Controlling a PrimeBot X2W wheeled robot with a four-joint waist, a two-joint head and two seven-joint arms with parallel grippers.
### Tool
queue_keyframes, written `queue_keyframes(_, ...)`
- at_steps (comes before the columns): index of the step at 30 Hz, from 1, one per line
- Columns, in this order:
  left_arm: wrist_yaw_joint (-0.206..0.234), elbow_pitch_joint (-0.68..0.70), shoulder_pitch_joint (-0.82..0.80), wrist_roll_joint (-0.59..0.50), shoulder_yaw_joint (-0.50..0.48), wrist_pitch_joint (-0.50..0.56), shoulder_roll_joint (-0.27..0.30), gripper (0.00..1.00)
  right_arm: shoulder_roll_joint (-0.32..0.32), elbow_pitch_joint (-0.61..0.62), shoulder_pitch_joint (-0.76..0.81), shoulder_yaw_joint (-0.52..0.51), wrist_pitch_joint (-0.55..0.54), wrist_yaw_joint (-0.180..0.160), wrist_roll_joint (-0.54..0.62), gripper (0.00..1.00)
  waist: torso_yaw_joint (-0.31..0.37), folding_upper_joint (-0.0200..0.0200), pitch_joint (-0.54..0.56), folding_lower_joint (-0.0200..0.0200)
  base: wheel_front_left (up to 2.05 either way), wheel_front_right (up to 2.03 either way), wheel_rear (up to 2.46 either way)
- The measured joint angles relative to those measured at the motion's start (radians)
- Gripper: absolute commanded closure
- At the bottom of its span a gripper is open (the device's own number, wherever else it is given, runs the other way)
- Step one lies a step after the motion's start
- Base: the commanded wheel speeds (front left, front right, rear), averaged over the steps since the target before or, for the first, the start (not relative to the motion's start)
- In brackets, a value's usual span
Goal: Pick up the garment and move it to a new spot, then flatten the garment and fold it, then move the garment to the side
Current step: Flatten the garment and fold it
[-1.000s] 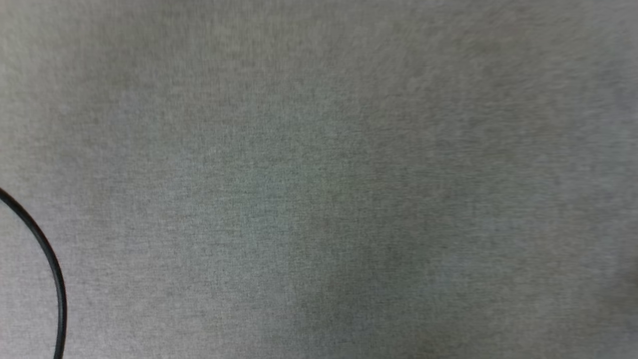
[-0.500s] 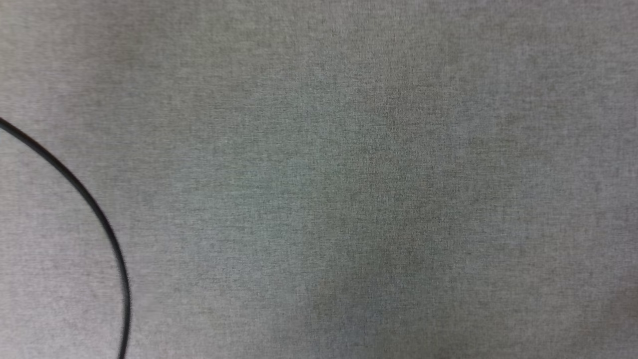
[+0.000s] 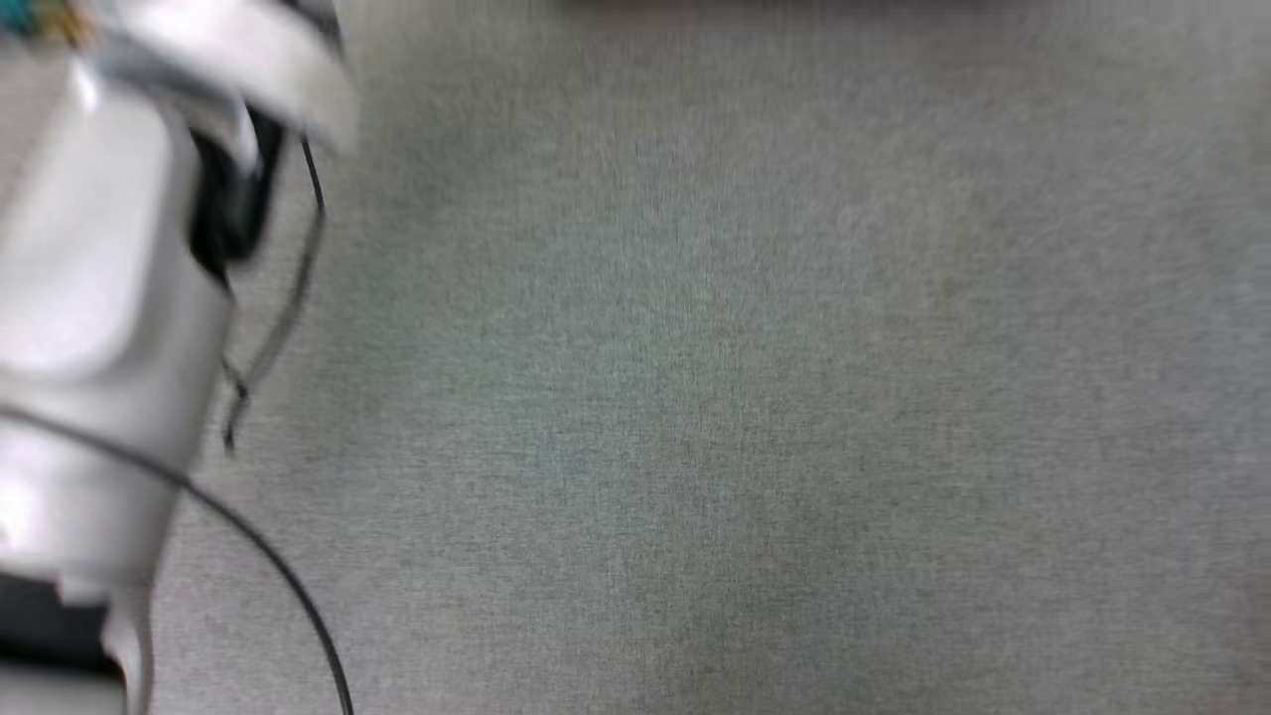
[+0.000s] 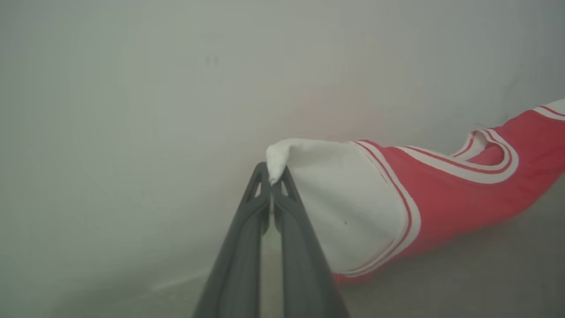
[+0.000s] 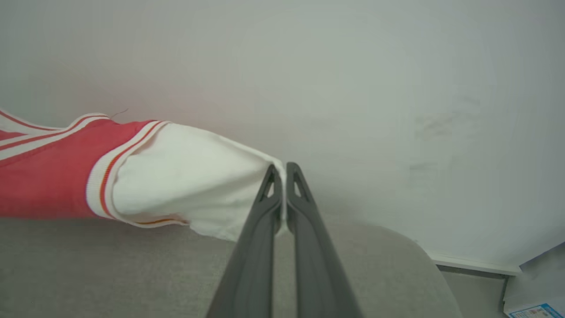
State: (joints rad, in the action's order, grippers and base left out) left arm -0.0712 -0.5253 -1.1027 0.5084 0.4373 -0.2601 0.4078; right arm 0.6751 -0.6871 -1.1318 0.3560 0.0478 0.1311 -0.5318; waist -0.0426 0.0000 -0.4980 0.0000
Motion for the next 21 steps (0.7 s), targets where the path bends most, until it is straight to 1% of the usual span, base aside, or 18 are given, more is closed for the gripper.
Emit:
queue_keyframes(2,0.001,0.027,0.106,0.0,0.015,0.0,0.01,1.0,0.001,0.009,0.095,0.009,-0.008,0.0,-0.014,1.0,0.0,0.0,0.039,0.0,0.0,0.0,0.0)
queue_keyframes(5,0.0,0.054,0.252,0.018,0.031,0.011,0.041,1.0,0.0,0.032,0.242,0.027,-0.03,0.0,-0.028,1.0,0.0,0.0,0.098,-0.0001,0.0,0.0,0.0)
queue_keyframes(11,-0.003,0.135,0.5,0.079,0.055,0.083,0.092,1.0,0.002,0.107,0.471,0.02,-0.061,0.0,-0.087,1.0,0.005,0.0,0.203,-0.0003,0.0,0.0,0.0)
queue_keyframes(16,0.023,0.207,0.682,0.107,0.067,0.107,0.136,1.0,0.013,0.18,0.635,0.006,-0.084,0.0,-0.124,1.0,0.013,0.0,0.265,-0.0003,0.0,0.0,0.0)
queue_keyframes(21,0.049,0.246,0.833,0.121,0.087,0.108,0.154,1.0,0.025,0.239,0.792,-0.022,-0.098,0.0,-0.151,1.0,0.019,0.0,0.311,-0.0003,0.0,0.0,0.0)
